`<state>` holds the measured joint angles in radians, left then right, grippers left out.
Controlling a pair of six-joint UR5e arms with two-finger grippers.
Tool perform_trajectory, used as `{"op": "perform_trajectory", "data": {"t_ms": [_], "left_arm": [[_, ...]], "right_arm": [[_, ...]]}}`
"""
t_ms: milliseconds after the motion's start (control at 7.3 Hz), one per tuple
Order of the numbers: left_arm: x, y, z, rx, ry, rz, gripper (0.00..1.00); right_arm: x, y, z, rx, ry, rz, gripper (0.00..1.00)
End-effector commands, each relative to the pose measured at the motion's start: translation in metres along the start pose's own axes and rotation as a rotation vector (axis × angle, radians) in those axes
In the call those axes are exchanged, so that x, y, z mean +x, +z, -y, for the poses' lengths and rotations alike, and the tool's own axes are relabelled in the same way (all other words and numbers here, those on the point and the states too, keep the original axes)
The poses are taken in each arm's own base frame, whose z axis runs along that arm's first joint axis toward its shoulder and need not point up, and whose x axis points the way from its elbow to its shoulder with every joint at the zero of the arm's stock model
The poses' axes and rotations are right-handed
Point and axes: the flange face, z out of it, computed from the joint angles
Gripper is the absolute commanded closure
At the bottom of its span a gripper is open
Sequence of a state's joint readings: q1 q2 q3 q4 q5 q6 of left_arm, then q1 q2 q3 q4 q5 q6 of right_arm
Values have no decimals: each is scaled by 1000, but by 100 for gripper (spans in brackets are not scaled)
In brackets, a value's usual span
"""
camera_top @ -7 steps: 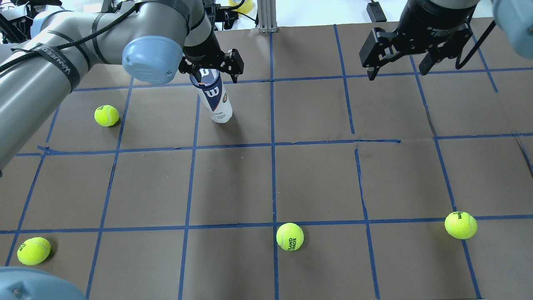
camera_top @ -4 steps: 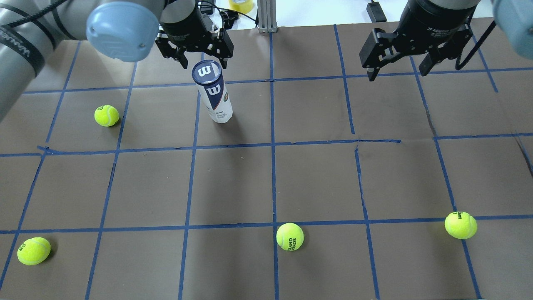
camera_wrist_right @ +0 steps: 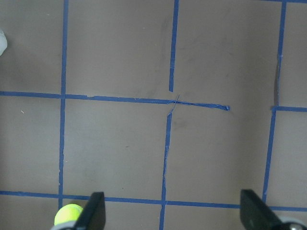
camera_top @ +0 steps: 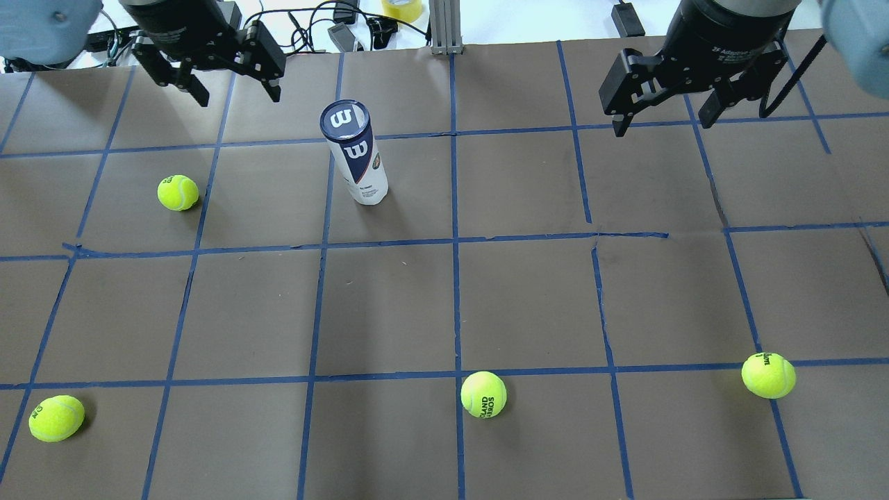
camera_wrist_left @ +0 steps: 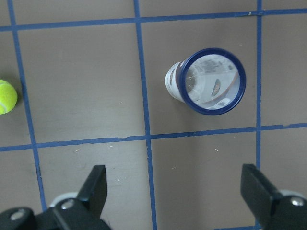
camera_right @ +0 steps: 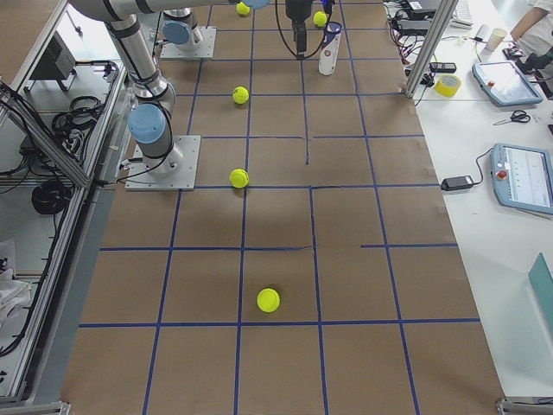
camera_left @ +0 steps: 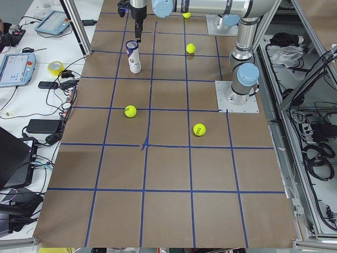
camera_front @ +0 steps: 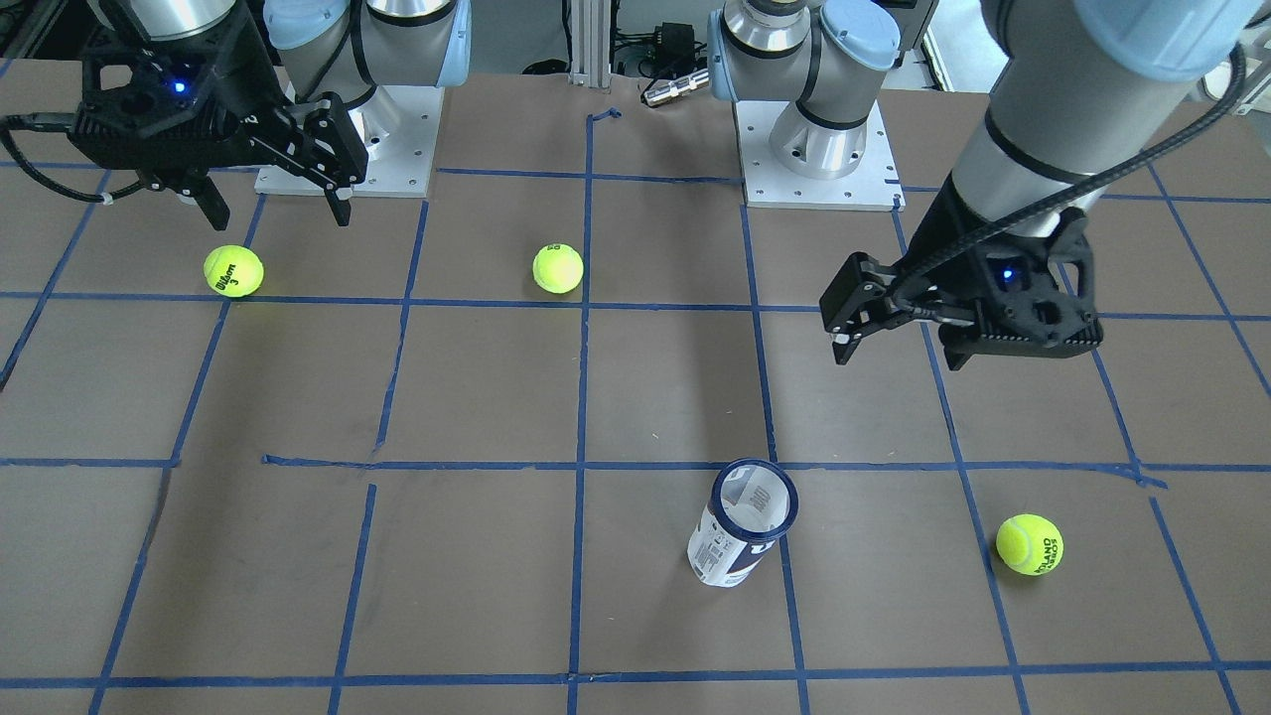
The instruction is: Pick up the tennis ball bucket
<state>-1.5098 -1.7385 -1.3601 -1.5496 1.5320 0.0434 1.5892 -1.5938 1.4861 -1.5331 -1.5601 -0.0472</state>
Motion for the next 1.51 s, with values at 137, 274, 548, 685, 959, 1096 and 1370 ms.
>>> {"op": "perform_trajectory", "data": {"t_ms": [137,274,548,685,959,1096,1370], "left_arm": [[-33,-8,-39,-24,-32,-7,0],[-31,-6,-52,-31,-37,-1,0],[-30,-9,-62,-28,-36,0,0],[-30,-10,-64,-25,-25,-1,0],[-30,-12,-65,-22,-25,1,0],[-30,-9,-64,-28,-25,-1,0],[-30,1,-62,-46,-67,-4,0]], "right_arm": [[0,-1,-1,0,1,-2,0],[0,-2,-1,3,1,-2,0],[0,-1,-1,0,1,-2,0],[0,-1,0,2,0,-3,0],[0,-1,-1,2,1,-3,0],[2,-1,-1,0,0,-11,0],[0,-1,-1,0,-2,-5,0]]}}
